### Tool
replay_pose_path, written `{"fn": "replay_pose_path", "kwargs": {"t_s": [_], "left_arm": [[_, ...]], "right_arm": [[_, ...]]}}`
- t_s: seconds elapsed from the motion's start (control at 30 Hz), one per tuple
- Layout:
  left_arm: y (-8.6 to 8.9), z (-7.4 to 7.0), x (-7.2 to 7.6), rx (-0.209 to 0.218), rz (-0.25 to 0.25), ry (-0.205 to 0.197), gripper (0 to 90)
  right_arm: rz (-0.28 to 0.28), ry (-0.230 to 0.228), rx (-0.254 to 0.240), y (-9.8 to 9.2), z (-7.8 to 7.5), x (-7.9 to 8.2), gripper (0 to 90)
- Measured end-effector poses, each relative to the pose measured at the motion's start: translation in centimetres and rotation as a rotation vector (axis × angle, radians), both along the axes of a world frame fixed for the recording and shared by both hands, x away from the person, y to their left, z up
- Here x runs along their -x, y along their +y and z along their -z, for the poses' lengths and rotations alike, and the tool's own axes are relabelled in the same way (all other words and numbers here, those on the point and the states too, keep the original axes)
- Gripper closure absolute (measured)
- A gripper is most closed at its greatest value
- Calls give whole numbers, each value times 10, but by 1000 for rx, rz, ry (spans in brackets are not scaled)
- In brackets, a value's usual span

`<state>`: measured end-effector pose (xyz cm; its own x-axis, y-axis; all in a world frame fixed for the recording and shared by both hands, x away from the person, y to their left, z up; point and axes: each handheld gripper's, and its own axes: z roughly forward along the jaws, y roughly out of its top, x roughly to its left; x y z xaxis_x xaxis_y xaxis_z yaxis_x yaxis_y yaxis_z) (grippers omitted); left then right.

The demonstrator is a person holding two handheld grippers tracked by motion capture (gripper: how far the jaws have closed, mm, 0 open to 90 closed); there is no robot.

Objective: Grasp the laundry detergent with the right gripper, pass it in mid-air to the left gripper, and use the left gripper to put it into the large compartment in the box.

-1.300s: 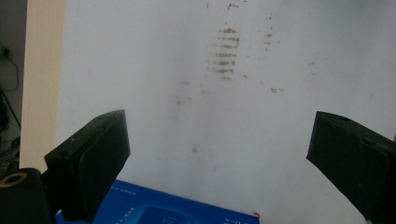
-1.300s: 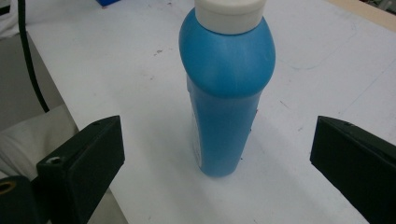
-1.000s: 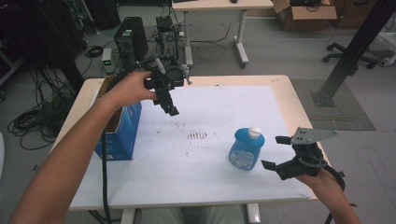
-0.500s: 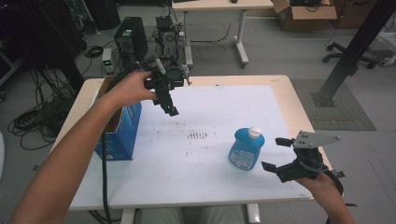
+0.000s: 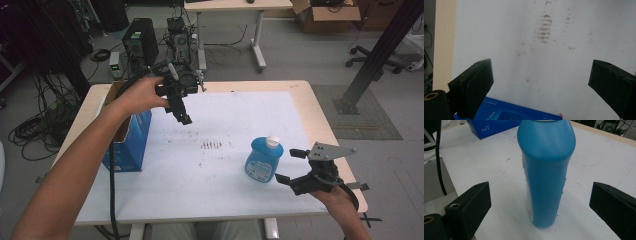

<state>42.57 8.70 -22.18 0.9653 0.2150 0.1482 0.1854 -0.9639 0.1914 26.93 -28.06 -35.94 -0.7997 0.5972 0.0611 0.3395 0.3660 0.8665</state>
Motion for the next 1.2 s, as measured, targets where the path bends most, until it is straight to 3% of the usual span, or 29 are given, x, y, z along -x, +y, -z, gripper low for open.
{"fn": "replay_pose_path", "kwargs": {"t_s": [1.2], "left_arm": [[-1, 1, 1, -4, 0, -2, 62]], "right_arm": [[24, -15, -34, 27, 31, -24, 44]]}}
